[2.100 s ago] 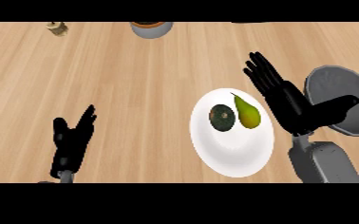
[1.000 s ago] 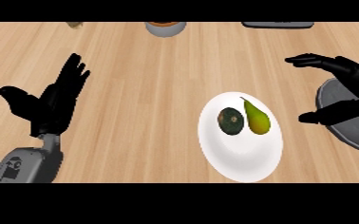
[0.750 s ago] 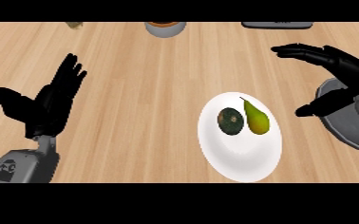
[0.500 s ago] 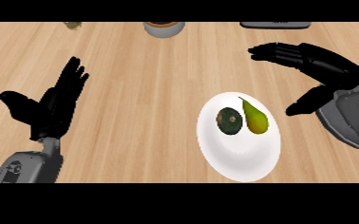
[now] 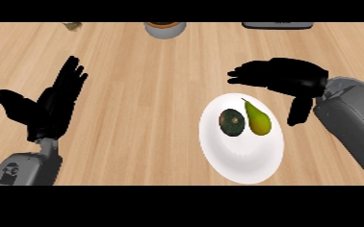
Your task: Pick the squash from the plate and place it in the pan
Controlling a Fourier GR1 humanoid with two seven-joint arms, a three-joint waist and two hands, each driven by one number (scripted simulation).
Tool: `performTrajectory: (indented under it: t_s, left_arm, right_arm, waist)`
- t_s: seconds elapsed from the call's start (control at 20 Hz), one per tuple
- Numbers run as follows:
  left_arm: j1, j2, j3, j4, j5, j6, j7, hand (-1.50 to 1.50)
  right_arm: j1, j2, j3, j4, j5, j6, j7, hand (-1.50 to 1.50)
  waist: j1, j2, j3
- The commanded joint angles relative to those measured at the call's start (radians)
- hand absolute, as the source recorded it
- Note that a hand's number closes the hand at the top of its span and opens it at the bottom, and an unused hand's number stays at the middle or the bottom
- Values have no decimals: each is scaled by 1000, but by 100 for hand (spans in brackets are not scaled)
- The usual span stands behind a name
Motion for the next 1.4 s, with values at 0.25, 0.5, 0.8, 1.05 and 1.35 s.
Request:
performTrajectory:
  t_s: [0.25, 0.5, 0.8, 1.05, 1.35]
  left_arm:
    - [31, 5, 25, -83, -3, -27, 54, 0]
    - [-21, -9, 53, -7, -13, -19, 55, 0]
    - [9, -63, 45, -1, -69, -23, 8, 0]
    - [0, -41, 79, -55, -50, -53, 75, 0]
    - [22, -81, 81, -20, -82, -79, 11, 0]
  right_arm:
    - [94, -26, 57, -149, 194, 25, 19, -150]
    - [205, 8, 83, -324, 312, -41, 170, -150]
    - [192, 123, 22, -311, 360, 39, 155, -150]
    - [236, 181, 75, -329, 473, 63, 205, -150]
    - [220, 239, 34, -187, 565, 13, 169, -150]
  waist:
    - [-5, -1, 1]
    - [-19, -2, 1]
    - [-7, 1, 1]
    - [-6, 0, 1]
    - [-4, 2, 1]
